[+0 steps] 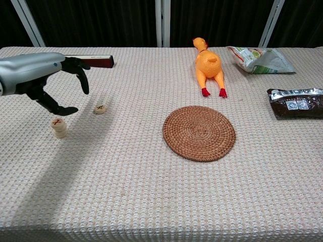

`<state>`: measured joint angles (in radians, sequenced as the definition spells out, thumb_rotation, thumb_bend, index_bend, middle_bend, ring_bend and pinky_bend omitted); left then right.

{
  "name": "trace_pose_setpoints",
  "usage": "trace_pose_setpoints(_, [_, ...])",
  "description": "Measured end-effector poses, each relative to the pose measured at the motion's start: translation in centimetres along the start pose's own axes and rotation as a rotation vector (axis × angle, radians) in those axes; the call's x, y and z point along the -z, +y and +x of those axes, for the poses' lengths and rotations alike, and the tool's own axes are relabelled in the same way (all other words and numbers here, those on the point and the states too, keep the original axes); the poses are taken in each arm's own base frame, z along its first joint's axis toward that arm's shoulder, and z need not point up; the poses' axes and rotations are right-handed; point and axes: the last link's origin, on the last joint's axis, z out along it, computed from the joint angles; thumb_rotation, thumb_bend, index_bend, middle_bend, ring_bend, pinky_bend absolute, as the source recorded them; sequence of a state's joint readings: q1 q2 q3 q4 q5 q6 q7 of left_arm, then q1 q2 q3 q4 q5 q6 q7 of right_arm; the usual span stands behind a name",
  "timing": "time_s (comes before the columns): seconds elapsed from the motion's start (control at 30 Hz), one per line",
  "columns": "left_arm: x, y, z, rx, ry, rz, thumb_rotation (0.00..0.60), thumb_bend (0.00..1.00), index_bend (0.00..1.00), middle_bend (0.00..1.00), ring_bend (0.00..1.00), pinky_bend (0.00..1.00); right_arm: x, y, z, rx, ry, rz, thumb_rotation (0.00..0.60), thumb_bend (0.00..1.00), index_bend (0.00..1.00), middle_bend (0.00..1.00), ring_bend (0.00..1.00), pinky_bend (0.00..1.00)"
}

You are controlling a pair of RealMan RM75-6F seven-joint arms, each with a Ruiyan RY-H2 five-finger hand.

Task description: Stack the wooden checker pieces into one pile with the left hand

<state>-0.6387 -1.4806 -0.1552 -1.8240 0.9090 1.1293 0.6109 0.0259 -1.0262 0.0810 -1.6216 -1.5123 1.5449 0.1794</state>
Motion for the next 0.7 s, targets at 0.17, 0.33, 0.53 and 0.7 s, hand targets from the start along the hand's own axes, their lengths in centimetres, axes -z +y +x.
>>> trace_pose_setpoints(0.17, [-2.2, 0.7, -0.8, -0.019, -0.044, 0.063, 0.600, 0.28, 0.38, 0.05, 0.00, 0.00, 0.0, 0.2, 0.2, -0.009, 0.002, -0.002, 0.600, 0.26, 0.00, 0.00, 0.00, 0.00])
trace_pose_setpoints(0.33, [-3.9, 1.2, -1.8, -0.030, -0.085, 0.134, 0.600, 0.28, 0.38, 0.05, 0.00, 0.00, -0.1, 0.4, 0.4, -0.018, 0.002, -0.002, 0.600, 0.26, 0.00, 0.00, 0.00, 0.00])
trace_pose_setpoints(0.53, [-5.0, 1.7, -1.9, -0.052, -0.072, 0.162, 0.600, 0.28, 0.38, 0.05, 0.00, 0.00, -0.1, 0.4, 0.5, -0.020, 0.001, 0.000, 0.600, 0.26, 0.00, 0.00, 0.00, 0.00])
trace_pose_setpoints(0.7, [-5.3, 1.7, -2.1, -0.061, -0.070, 0.164, 0.600, 0.28, 0.38, 0.05, 0.00, 0.00, 0.0, 0.4, 0.5, -0.019, 0.000, 0.000, 0.600, 0.26, 0.00, 0.00, 0.00, 0.00])
